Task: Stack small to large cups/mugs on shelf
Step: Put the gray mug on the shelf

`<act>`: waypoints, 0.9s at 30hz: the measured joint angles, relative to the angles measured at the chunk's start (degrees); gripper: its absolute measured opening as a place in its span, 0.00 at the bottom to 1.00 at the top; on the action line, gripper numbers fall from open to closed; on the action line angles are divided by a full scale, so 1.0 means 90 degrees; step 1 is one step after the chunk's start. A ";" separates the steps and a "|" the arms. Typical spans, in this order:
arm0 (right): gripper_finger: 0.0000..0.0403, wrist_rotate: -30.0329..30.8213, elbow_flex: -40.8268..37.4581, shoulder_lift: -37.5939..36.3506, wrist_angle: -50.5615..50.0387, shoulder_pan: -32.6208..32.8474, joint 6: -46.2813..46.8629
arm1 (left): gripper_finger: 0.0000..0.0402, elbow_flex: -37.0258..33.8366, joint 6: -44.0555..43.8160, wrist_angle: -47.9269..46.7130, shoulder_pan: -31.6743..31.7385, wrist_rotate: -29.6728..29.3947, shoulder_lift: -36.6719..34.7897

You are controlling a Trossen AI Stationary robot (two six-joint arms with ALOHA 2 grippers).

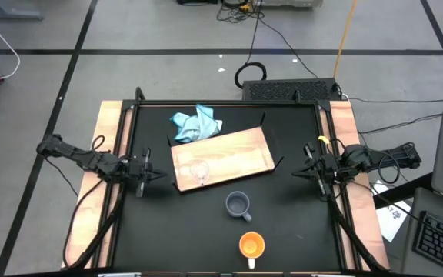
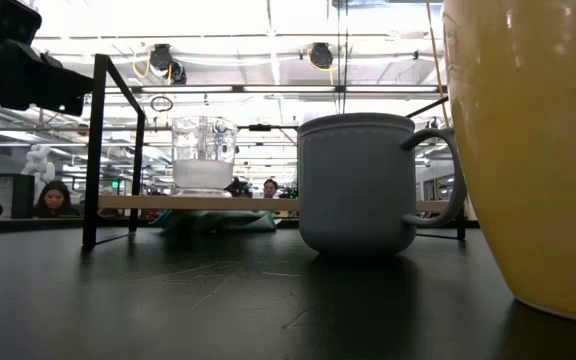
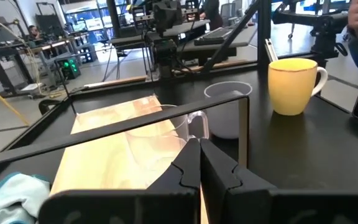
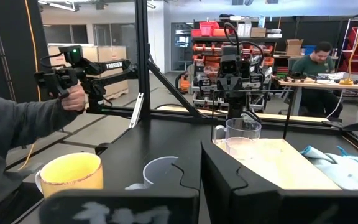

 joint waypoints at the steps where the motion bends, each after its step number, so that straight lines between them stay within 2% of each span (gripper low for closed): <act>1: 0.00 0.0000 0.0000 0.0000 0.0000 -0.0001 0.0000 | 0.00 0.0000 0.0002 0.0000 0.0000 0.0027 0.0000; 13: 0.00 0.0000 -0.0002 0.0136 0.0392 0.0000 0.0104 | 0.01 -0.0002 -0.0245 -0.0005 -0.0002 0.0057 0.0002; 19: 0.00 0.0000 -0.0002 0.0787 0.1377 -0.0001 -0.0044 | 0.04 -0.0005 -0.0243 -0.0007 -0.0002 0.0055 0.0005; 27: 0.00 0.0000 0.0076 0.2010 0.2290 0.0000 -0.0007 | 0.01 -0.0005 -0.0214 -0.0010 -0.0002 0.0048 0.0005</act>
